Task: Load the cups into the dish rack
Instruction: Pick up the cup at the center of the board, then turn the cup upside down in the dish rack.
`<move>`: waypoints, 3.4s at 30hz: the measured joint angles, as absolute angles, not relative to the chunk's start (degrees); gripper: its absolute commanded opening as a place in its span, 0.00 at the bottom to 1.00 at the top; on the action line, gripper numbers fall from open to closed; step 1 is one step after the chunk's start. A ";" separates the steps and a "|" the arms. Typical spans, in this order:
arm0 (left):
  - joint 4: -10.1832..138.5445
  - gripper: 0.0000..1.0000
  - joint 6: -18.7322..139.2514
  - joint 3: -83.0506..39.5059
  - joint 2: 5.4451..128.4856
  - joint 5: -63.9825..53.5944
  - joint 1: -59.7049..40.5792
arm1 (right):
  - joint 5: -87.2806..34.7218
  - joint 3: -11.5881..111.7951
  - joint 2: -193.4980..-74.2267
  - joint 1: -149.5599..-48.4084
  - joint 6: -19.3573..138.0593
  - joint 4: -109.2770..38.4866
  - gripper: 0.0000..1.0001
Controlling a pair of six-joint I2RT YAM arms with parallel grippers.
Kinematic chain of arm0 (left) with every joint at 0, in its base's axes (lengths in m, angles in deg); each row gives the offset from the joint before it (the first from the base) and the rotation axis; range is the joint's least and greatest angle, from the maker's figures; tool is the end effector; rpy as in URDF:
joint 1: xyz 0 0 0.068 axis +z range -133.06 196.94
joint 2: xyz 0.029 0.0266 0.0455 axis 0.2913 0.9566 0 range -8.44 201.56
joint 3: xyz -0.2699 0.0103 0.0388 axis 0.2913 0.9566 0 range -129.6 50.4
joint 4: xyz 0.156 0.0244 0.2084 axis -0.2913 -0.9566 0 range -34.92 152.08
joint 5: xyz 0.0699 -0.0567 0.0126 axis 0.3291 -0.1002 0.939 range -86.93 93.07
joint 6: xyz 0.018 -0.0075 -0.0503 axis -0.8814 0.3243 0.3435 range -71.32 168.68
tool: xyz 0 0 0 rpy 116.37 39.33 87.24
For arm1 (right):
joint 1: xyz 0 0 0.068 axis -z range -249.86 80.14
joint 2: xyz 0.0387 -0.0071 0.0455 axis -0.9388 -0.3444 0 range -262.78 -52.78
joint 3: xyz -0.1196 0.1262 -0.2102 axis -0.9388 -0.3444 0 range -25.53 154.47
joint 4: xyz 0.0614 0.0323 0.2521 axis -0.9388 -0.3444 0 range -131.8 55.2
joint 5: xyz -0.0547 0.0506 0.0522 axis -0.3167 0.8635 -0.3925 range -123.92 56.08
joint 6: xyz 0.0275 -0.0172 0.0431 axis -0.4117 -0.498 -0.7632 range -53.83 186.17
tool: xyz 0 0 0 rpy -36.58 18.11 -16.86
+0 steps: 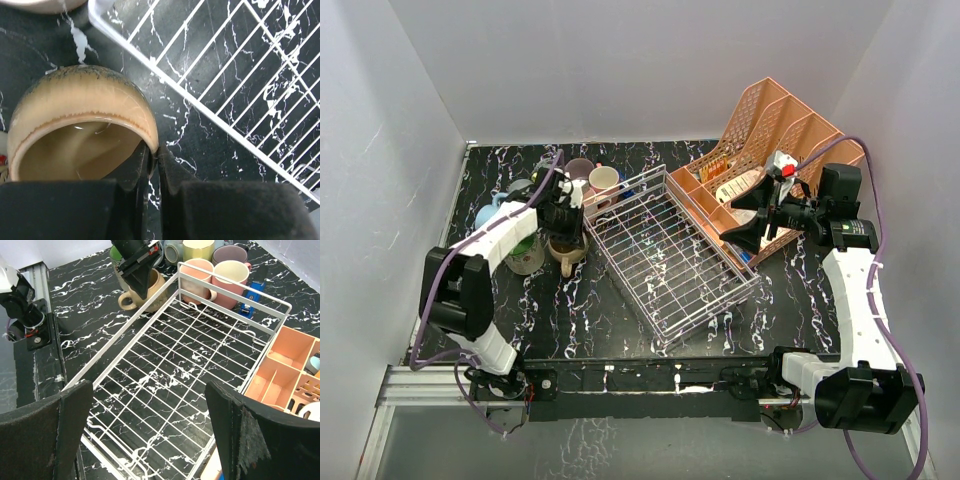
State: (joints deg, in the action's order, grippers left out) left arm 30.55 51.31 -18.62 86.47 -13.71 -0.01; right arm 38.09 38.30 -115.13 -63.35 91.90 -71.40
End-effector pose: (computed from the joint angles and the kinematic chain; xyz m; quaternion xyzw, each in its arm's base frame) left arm 0.3293 -0.1111 0.2325 0.1589 0.9371 -0.1852 0.2496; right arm 0.2130 0.0098 0.3648 -0.3870 0.6626 0.3977 0.5030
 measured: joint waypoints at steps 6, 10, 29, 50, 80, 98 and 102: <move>27.25 0.00 53.74 -15.47 78.63 -13.93 0.47 | 42.07 38.54 -115.28 -63.35 92.69 -73.13 1.00; 25.70 0.00 56.30 -15.16 66.30 -15.09 0.47 | 46.00 40.88 -116.79 -63.49 94.24 -76.58 1.00; 89.63 0.00 101.21 9.10 42.54 -27.28 -0.41 | 48.82 42.06 -122.25 -73.12 39.40 -32.63 0.96; 120.56 0.00 96.60 0.92 64.97 -14.82 -20.82 | 37.91 26.59 -125.10 -82.24 -4.03 2.98 0.92; 133.60 0.00 94.90 -2.55 73.47 -7.81 -28.25 | 27.38 19.02 -129.38 -82.87 -27.24 30.41 0.39; 128.80 0.68 94.68 3.13 67.20 -4.38 -28.65 | 27.42 15.81 -129.64 -79.33 -26.82 32.03 0.08; 118.59 0.76 92.38 5.34 58.43 -2.36 -28.67 | 28.45 15.88 -129.64 -77.82 -20.36 26.98 0.08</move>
